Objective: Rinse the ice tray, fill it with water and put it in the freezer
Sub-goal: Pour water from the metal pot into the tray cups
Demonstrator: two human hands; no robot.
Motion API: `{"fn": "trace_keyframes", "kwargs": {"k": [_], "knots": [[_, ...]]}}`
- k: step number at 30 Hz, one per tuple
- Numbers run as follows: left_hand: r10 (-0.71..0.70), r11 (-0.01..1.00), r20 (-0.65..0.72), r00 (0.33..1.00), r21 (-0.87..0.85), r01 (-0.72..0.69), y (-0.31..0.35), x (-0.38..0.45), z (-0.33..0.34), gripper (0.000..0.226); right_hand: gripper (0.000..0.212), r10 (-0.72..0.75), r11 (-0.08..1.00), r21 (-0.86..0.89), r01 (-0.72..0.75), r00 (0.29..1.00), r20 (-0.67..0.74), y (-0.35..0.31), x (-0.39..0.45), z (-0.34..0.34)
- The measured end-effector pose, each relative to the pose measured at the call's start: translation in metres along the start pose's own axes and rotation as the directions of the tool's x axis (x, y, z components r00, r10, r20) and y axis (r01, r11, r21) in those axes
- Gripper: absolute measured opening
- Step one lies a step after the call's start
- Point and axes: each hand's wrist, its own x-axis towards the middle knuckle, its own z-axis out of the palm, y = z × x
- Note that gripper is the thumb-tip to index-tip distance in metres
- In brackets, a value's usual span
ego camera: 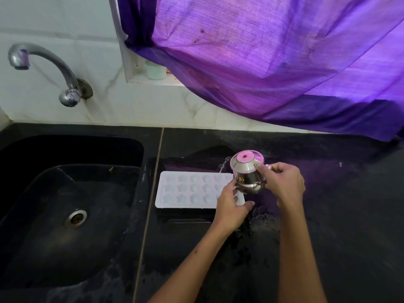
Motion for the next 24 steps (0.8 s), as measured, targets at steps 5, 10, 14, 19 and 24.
{"fn": "trace_keyframes", "kwargs": {"k": [5, 10, 14, 19, 24], "knots": [[0.011, 1.000, 0.004, 1.000, 0.010, -0.011, 0.000, -0.001, -0.001, 0.059, 0.034, 0.024, 1.000, 0.013, -0.024, 1.000, 0.000, 0.001, -0.003, 0.000], [0.007, 1.000, 0.012, 1.000, 0.020, -0.007, -0.001, -0.003, -0.002, 0.064, 0.035, 0.074, 0.995, 0.066, -0.075, 0.997, 0.007, 0.003, -0.004, 0.000], [0.025, 0.999, -0.009, 1.000, 0.042, -0.025, 0.000, -0.003, -0.002, 0.068, 0.034, 0.092, 0.990, 0.103, -0.094, 0.995, 0.025, 0.001, -0.005, -0.001], [0.035, 0.999, -0.092, 0.995, 0.036, -0.031, 0.000, -0.003, -0.002, 0.070, 0.034, 0.090, 0.986, 0.133, -0.097, 0.994, 0.057, -0.004, -0.006, 0.001], [0.015, 1.000, -0.131, 0.991, 0.019, -0.013, -0.002, -0.002, -0.006, 0.066, 0.032, 0.036, 0.995, 0.086, -0.041, 0.997, 0.067, -0.010, -0.010, 0.004]]}}
